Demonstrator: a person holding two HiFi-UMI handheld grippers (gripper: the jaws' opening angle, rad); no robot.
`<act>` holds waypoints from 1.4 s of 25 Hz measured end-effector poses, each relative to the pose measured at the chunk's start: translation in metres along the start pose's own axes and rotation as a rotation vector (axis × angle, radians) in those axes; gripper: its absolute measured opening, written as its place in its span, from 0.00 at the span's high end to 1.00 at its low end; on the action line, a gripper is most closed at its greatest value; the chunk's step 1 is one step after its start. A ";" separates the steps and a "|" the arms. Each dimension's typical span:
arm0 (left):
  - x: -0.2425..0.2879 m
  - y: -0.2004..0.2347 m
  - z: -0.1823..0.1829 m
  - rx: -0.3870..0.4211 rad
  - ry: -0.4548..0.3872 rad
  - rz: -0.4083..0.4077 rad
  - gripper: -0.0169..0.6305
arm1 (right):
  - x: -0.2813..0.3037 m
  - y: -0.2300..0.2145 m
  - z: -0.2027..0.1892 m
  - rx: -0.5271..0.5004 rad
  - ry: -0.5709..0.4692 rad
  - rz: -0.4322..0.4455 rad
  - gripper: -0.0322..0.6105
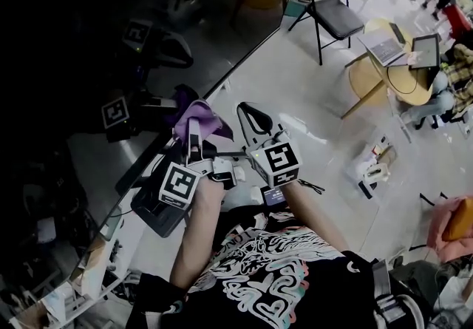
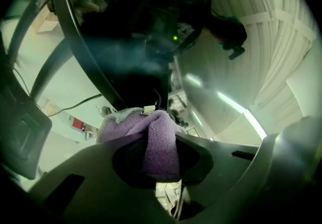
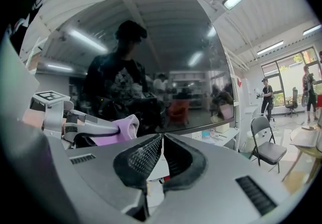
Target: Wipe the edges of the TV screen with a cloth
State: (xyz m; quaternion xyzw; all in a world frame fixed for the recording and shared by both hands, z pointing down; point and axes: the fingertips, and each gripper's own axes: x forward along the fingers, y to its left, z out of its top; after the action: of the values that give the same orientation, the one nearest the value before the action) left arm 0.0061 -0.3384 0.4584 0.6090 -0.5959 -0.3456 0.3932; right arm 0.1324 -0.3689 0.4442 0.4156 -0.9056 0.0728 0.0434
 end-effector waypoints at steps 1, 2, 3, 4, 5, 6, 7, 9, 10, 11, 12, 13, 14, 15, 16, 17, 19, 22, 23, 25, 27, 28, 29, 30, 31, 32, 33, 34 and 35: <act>0.001 -0.001 -0.002 -0.019 0.000 -0.006 0.87 | 0.000 -0.002 0.002 0.000 -0.003 -0.003 0.89; 0.002 -0.002 -0.004 -0.035 0.001 -0.013 0.87 | 0.001 -0.003 0.003 0.000 -0.003 -0.006 0.89; 0.003 -0.002 -0.005 -0.053 0.002 -0.022 0.87 | 0.001 -0.004 0.004 0.000 -0.002 -0.010 0.89; 0.004 -0.002 -0.005 -0.078 0.001 -0.031 0.87 | 0.003 -0.005 0.004 -0.001 -0.002 -0.016 0.89; 0.007 -0.003 -0.006 -0.116 -0.003 -0.039 0.87 | 0.005 -0.007 0.004 -0.001 -0.001 -0.024 0.89; 0.009 -0.004 -0.008 -0.161 -0.009 -0.045 0.87 | 0.007 -0.009 0.005 0.000 0.000 -0.032 0.89; 0.012 -0.006 -0.011 -0.194 -0.013 -0.046 0.87 | 0.008 -0.013 0.005 0.002 0.002 -0.042 0.89; 0.018 -0.010 -0.018 -0.218 -0.011 -0.044 0.87 | 0.008 -0.025 0.005 0.009 0.004 -0.063 0.89; 0.021 -0.013 -0.022 -0.224 -0.006 -0.046 0.87 | 0.007 -0.031 0.005 0.013 0.005 -0.072 0.89; 0.023 -0.014 -0.025 -0.230 -0.001 -0.048 0.87 | 0.007 -0.035 0.006 0.015 0.005 -0.081 0.89; 0.026 -0.015 -0.026 -0.232 0.004 -0.049 0.87 | 0.007 -0.038 0.006 0.017 0.006 -0.088 0.89; 0.028 -0.015 -0.027 -0.231 0.010 -0.048 0.87 | 0.008 -0.040 0.006 0.018 0.006 -0.094 0.89; 0.030 -0.014 -0.028 -0.227 0.015 -0.046 0.87 | 0.009 -0.041 0.006 0.018 0.007 -0.099 0.89; 0.033 -0.014 -0.028 -0.226 0.018 -0.045 0.87 | 0.009 -0.042 0.006 0.019 0.008 -0.104 0.89; 0.034 -0.013 -0.029 -0.228 0.019 -0.044 0.87 | 0.009 -0.042 0.006 0.020 0.009 -0.108 0.89; 0.035 -0.013 -0.029 -0.231 0.018 -0.044 0.87 | 0.007 -0.042 0.005 0.021 0.010 -0.112 0.89; 0.037 -0.012 -0.031 -0.228 0.016 -0.045 0.87 | 0.002 -0.044 0.002 0.025 0.014 -0.120 0.89; 0.047 -0.018 -0.042 -0.223 0.022 -0.045 0.87 | -0.004 -0.058 -0.002 0.030 0.027 -0.135 0.89; 0.053 -0.020 -0.046 -0.224 0.023 -0.042 0.87 | -0.006 -0.065 -0.003 0.033 0.031 -0.139 0.89; 0.063 -0.023 -0.054 -0.231 0.021 -0.039 0.87 | -0.008 -0.078 -0.005 0.039 0.038 -0.148 0.89; 0.067 -0.025 -0.057 -0.246 0.019 -0.043 0.87 | -0.011 -0.083 -0.008 0.045 0.043 -0.161 0.89; 0.068 -0.024 -0.057 -0.252 0.021 -0.044 0.87 | -0.012 -0.083 -0.010 0.047 0.045 -0.168 0.89; 0.068 -0.022 -0.056 -0.256 0.024 -0.044 0.87 | -0.012 -0.083 -0.012 0.048 0.047 -0.175 0.89; 0.070 -0.021 -0.056 -0.260 0.028 -0.044 0.87 | -0.011 -0.083 -0.013 0.049 0.049 -0.181 0.89; 0.072 -0.020 -0.057 -0.263 0.032 -0.043 0.87 | -0.010 -0.085 -0.014 0.050 0.051 -0.186 0.89; 0.075 -0.019 -0.058 -0.268 0.035 -0.043 0.87 | -0.010 -0.087 -0.015 0.051 0.051 -0.191 0.89; 0.078 -0.019 -0.060 -0.274 0.037 -0.042 0.87 | -0.010 -0.089 -0.016 0.052 0.052 -0.196 0.89; 0.080 -0.020 -0.062 -0.280 0.039 -0.042 0.87 | -0.010 -0.091 -0.016 0.052 0.054 -0.201 0.89; 0.082 -0.021 -0.064 -0.286 0.042 -0.043 0.87 | -0.011 -0.094 -0.017 0.053 0.056 -0.206 0.89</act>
State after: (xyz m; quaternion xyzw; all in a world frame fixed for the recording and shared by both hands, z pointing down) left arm 0.0764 -0.4162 0.4725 0.5663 -0.5192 -0.4225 0.4808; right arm 0.2109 -0.4181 0.4683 0.5051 -0.8543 0.1036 0.0649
